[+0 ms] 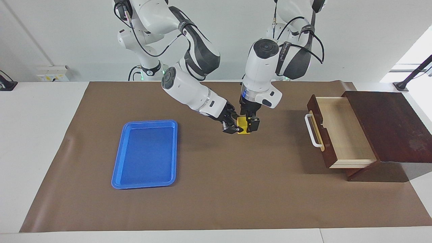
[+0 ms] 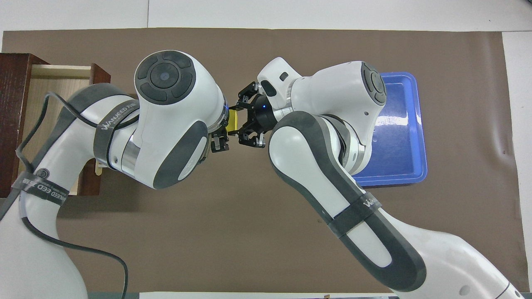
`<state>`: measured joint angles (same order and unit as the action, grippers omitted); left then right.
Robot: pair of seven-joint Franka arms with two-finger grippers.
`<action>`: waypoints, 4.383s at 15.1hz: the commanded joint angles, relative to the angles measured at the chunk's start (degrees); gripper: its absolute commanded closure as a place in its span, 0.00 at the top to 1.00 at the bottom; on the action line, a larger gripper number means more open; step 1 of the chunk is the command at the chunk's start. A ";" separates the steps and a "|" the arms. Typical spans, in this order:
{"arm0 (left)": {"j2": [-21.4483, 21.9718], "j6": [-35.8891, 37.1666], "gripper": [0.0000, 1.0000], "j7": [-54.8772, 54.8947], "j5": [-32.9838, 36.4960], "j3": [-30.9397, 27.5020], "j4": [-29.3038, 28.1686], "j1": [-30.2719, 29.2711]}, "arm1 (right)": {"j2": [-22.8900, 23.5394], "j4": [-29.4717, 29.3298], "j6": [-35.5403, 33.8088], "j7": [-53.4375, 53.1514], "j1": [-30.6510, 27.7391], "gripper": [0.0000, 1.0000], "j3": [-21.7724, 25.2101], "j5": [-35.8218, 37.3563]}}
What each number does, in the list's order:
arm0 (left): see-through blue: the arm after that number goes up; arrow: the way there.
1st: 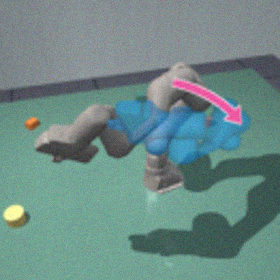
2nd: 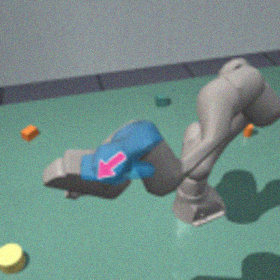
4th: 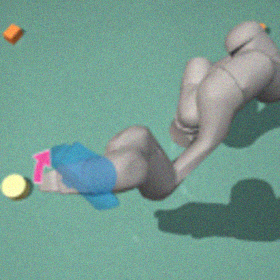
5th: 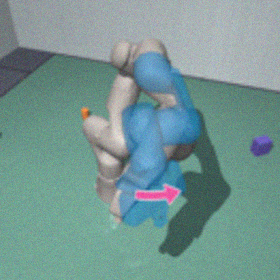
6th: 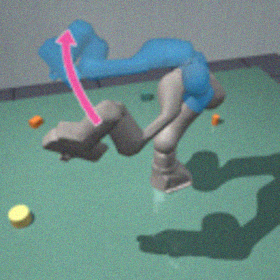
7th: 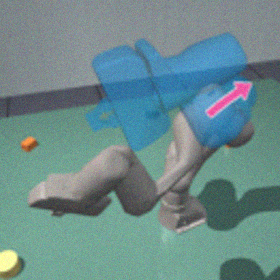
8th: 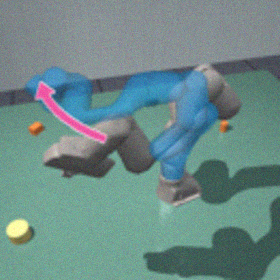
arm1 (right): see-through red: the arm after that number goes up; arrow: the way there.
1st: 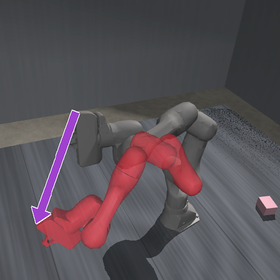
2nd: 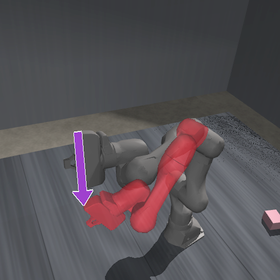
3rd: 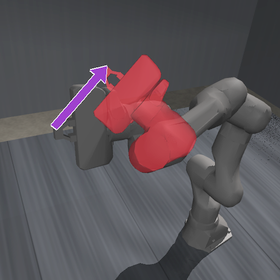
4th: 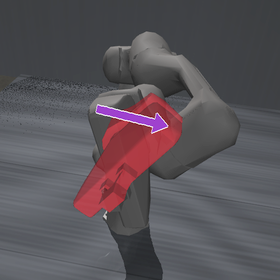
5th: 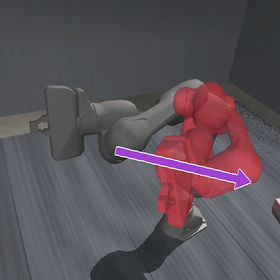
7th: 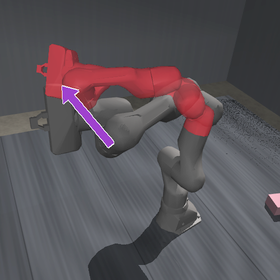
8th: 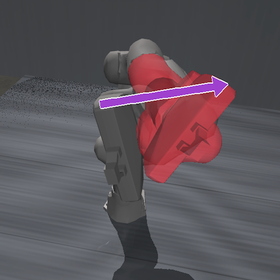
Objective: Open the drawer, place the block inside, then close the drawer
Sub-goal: 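Grasp the cube with the left gripper and open the right gripper, then lower the cube into the drawer with the left gripper while the right gripper withdraws, then open the left gripper and release the cube in the drawer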
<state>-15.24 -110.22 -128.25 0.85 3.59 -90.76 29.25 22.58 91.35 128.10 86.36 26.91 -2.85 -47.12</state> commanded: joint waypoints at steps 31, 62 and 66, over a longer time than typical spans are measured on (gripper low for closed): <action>11.36 7.95 0.00 55.90 -7.44 -1.57 -5.98 -38.65 | -8.34 -0.73 -13.57 -25.54 -17.58 1.00 1.53 23.45; 12.33 -1.38 1.00 37.90 0.21 -1.22 -18.12 -24.41 | -28.21 11.92 -29.14 -87.15 -30.95 1.00 2.06 49.67; 12.34 -5.08 1.00 38.60 3.28 -1.48 -21.21 -26.17 | -27.15 11.22 -29.58 -88.46 -30.86 1.00 2.06 45.72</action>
<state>-4.74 -112.76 -90.29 2.63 2.02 -109.08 4.38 -4.79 102.52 97.90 -1.28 -3.36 -0.26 0.77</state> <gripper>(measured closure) 0.000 0.000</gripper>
